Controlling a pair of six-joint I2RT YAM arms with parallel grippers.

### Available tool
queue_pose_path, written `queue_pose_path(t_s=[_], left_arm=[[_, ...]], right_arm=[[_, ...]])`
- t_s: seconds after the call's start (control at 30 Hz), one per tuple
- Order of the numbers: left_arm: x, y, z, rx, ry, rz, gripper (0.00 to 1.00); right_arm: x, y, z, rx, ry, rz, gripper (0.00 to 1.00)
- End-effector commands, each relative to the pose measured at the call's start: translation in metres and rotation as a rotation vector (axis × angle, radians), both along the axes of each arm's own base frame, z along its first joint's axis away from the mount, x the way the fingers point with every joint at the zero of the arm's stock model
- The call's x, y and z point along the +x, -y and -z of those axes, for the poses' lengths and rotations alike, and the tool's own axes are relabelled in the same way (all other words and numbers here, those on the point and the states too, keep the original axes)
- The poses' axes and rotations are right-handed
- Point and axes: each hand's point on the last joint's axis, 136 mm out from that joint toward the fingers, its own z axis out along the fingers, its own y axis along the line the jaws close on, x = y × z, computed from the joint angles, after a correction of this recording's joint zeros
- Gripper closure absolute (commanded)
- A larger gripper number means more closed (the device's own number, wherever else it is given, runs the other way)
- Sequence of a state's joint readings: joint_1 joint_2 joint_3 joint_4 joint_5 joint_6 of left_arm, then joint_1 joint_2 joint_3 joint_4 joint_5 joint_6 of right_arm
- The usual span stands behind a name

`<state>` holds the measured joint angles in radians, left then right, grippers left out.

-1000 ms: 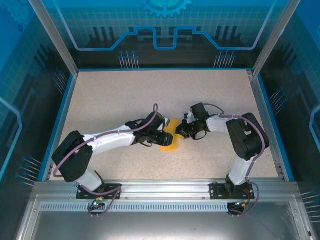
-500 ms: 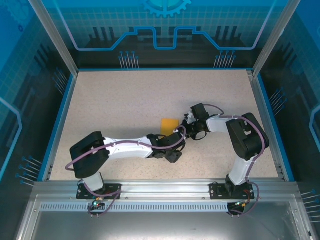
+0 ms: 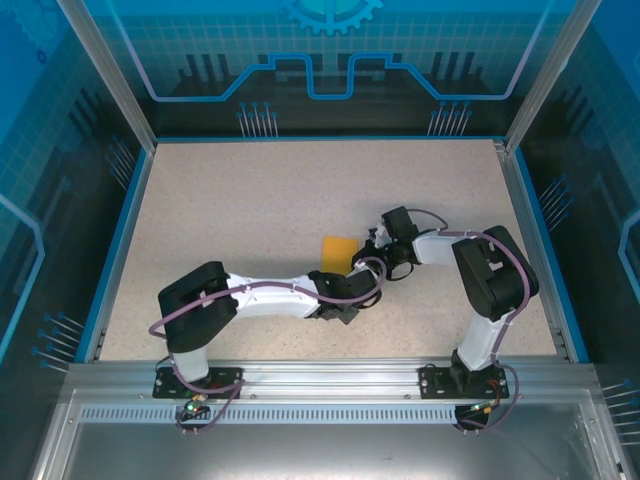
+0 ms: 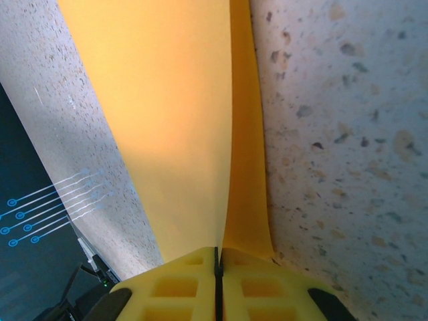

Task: Fold a paper plane with a square sheet of paper (pick it up from the middle)
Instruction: Third fold the triangle at the center of the table.

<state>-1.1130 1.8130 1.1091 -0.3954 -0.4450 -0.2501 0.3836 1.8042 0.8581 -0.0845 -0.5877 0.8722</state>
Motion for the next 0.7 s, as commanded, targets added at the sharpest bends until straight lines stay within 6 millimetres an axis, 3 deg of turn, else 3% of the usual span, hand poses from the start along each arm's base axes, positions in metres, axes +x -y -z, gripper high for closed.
queue_pose_path(t_s=[0.0,0.17,0.37,0.57,0.67], left_arm=[[0.006,-0.002,-0.019,-0.007,0.059,-0.011,0.73],[0.005,-0.005,-0.026,-0.033,0.069,-0.022,0.88],[0.006,-0.007,-0.029,-0.057,0.038,-0.017,0.97],[0.005,-0.006,-0.029,-0.14,-0.048,-0.004,1.0],[0.003,-0.003,-0.028,-0.185,-0.098,0.01,1.0]], right_arm=[[0.0,0.002,-0.001,0.003,-0.016,-0.005,0.91],[0.0,0.003,0.0,0.0,-0.016,-0.007,0.89],[0.0,0.005,-0.004,0.003,-0.003,-0.016,0.85],[0.001,0.015,-0.016,-0.024,0.04,-0.019,0.79],[0.008,0.015,-0.029,-0.023,0.074,-0.034,0.7]])
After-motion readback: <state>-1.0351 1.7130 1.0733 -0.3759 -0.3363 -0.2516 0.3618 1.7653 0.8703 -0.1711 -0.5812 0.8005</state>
